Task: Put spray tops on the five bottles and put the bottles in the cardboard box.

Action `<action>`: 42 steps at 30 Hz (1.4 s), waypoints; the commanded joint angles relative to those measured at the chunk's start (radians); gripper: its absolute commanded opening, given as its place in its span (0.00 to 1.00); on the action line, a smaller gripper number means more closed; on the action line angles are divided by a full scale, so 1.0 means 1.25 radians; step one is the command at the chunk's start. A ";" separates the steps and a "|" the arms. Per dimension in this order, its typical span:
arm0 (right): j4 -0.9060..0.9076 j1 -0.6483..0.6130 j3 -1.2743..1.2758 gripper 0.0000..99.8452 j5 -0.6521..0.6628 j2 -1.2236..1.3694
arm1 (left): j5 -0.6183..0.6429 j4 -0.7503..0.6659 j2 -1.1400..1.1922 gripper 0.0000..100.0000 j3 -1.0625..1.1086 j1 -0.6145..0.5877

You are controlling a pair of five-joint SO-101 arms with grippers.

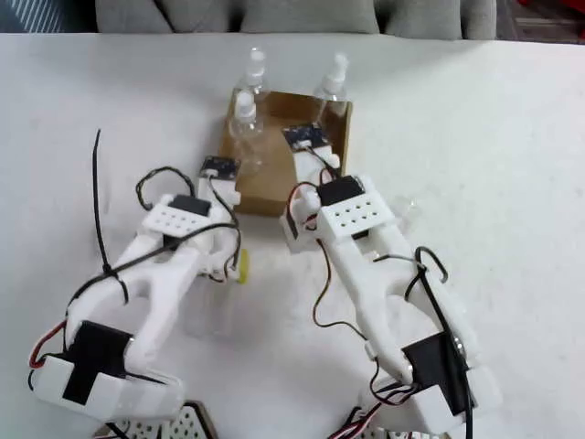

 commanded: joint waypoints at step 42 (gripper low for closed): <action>-0.172 -0.304 0.010 0.06 -0.001 -0.031 | -0.322 0.163 -0.131 0.02 -0.265 -0.770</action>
